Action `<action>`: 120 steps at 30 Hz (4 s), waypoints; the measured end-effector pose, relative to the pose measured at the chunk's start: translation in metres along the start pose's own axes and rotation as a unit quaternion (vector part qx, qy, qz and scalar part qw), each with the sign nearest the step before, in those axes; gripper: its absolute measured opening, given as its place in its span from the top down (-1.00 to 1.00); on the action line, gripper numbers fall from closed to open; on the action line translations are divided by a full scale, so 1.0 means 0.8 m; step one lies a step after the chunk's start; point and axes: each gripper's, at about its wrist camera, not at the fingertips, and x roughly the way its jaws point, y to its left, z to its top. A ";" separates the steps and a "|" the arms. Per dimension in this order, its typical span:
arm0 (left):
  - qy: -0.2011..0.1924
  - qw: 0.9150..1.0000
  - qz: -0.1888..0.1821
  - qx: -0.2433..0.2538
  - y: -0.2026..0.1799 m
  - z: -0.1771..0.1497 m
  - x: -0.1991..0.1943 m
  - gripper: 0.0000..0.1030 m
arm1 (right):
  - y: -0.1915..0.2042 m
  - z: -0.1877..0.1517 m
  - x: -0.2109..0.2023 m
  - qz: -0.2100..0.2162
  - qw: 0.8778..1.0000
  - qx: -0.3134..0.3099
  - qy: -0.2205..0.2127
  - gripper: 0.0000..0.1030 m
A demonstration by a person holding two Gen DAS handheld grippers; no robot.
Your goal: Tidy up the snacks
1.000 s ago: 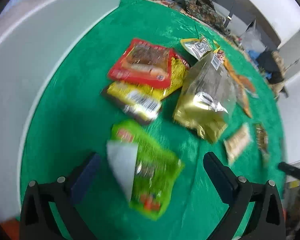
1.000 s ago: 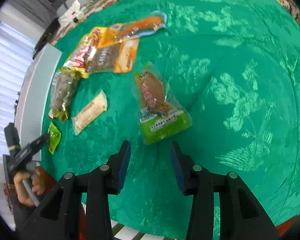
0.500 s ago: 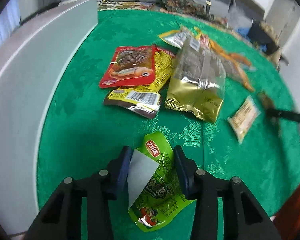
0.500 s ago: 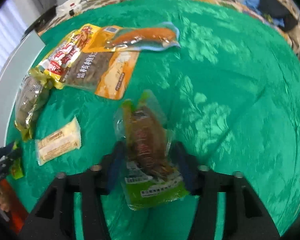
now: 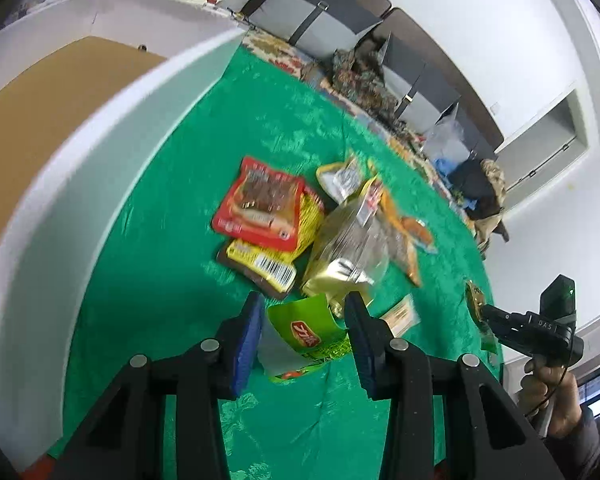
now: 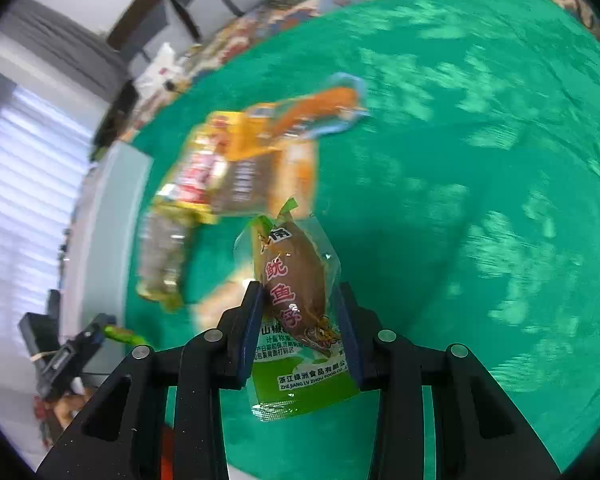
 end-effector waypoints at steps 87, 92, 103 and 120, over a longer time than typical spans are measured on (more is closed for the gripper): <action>-0.158 0.959 0.229 -0.053 0.181 0.066 -0.225 -0.83 | 0.508 -0.031 0.137 0.145 0.965 -0.217 0.012 -0.17; -0.172 0.956 0.229 0.064 0.096 0.075 -0.166 -0.83 | 0.394 -0.053 0.109 0.015 0.963 -0.259 -0.076 -0.17; -0.072 0.958 0.243 0.130 0.041 0.085 -0.023 -0.59 | 0.042 -0.083 0.022 -0.214 0.954 -0.157 -0.139 -0.16; -0.063 0.941 0.306 0.129 -0.007 0.042 0.005 -0.50 | -0.099 -0.066 -0.022 -0.259 0.951 -0.082 -0.151 -0.16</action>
